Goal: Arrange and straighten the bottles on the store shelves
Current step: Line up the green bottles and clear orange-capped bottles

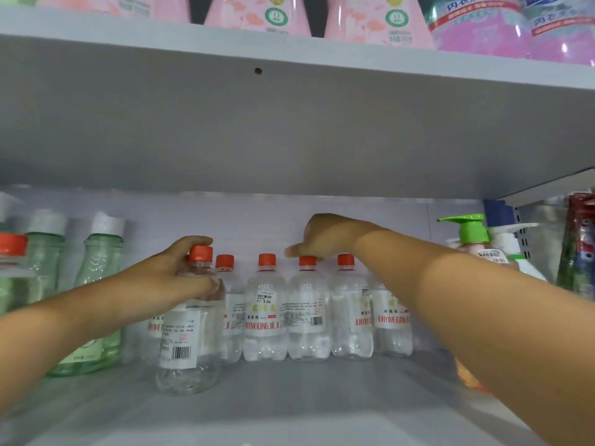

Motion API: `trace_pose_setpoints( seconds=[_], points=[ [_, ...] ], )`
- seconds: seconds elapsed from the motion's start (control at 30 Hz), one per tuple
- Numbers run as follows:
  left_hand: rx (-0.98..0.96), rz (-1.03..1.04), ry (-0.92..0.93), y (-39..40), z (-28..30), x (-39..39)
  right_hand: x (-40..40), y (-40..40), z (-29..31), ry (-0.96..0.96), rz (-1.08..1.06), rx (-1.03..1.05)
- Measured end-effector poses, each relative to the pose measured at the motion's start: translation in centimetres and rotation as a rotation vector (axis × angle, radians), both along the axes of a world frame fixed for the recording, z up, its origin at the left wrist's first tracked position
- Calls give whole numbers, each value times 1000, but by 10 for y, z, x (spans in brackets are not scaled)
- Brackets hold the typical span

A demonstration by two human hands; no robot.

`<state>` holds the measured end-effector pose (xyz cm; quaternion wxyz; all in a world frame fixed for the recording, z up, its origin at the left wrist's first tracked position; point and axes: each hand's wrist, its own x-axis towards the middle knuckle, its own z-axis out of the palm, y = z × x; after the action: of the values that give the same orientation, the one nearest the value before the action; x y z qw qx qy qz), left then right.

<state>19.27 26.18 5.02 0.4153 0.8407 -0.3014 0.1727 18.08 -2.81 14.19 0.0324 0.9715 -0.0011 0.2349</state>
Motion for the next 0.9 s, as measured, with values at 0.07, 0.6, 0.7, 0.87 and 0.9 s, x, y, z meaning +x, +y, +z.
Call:
trace_pose_setpoints(
  seconds=[0.07,0.6,0.7,0.87,0.9],
  points=[
    [18,9,-2,0,0,1,7,1,2,21,-11,-21],
    [25,31,-8,1,1,3,17,-11,0,50,41,62],
    [23,14,-5,2,1,5,20,-9,-2,35,37,36],
    [21,32,-31,1,1,8,14,-9,-3,88,65,97],
    [22,34,-35,1,1,8,14,-8,-3,90,59,95]
  ],
)
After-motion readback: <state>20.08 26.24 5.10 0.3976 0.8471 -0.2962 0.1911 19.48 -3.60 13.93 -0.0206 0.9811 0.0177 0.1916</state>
